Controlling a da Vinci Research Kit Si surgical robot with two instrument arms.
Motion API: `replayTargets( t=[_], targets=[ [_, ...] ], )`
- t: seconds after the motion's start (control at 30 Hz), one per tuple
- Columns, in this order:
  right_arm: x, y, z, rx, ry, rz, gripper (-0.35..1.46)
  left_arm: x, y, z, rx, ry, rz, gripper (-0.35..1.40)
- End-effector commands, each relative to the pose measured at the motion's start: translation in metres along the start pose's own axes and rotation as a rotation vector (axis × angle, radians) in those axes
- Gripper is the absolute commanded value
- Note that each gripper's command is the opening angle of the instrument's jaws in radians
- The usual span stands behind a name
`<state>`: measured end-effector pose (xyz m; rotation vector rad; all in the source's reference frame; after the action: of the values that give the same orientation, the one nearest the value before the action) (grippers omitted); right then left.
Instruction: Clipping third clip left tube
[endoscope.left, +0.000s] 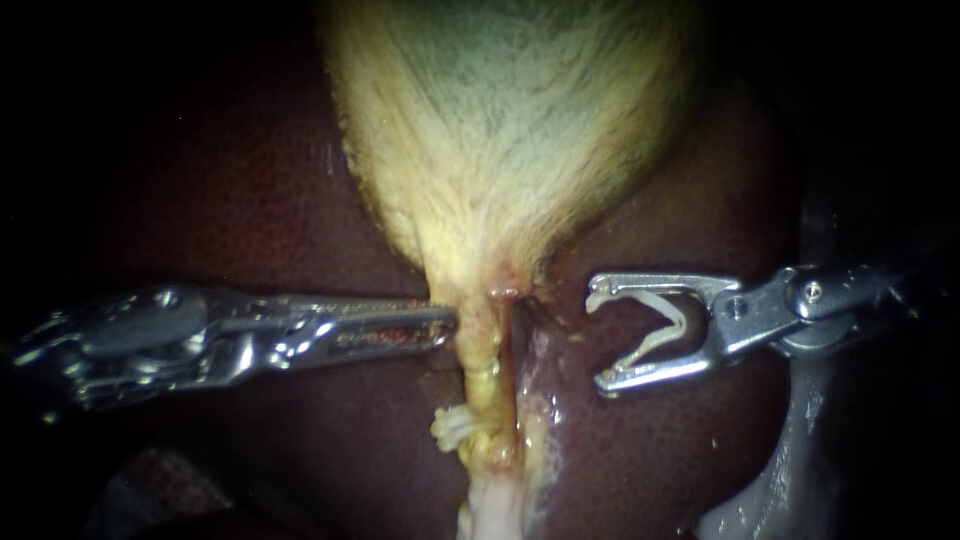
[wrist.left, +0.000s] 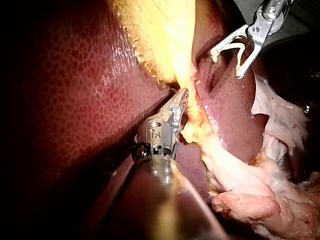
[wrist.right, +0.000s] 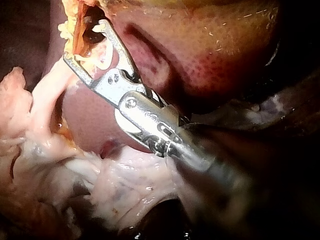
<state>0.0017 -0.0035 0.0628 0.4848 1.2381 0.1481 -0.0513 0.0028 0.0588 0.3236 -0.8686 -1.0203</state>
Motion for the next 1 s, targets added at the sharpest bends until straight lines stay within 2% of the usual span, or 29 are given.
replayTargets(
  t=[0.03,0.2,0.37,0.53,0.73,1.0],
  targets=[
    [-0.0002,-0.0002,0.0005,0.005,0.0,0.0,0.6,-0.0001,0.0,-0.0002,0.001,0.0,0.0,-0.35],
    [-0.0013,-0.0008,0.0034,0.027,0.001,-0.004,0.6,0.0,0.0005,-0.0018,0.01,0.003,0.002,-0.35],
    [-0.0029,-0.0017,0.0081,0.057,0.001,0.047,0.6,0.0001,0.0013,-0.0037,-0.002,0.001,0.003,-0.35],
    [-0.004,-0.0018,0.0119,0.08,-0.001,0.077,0.59,0.0001,0.0018,-0.005,-0.01,-0.001,0.002,-0.35],
    [-0.0053,-0.0007,0.0144,0.083,-0.004,0.106,0.58,0.0,0.0016,-0.0052,-0.011,-0.001,0.002,-0.35],
    [-0.0072,0.0013,0.0137,0.083,-0.008,0.109,0.58,-0.0003,0.0008,-0.0056,-0.014,0.002,0.0,-0.35]
  ],
)
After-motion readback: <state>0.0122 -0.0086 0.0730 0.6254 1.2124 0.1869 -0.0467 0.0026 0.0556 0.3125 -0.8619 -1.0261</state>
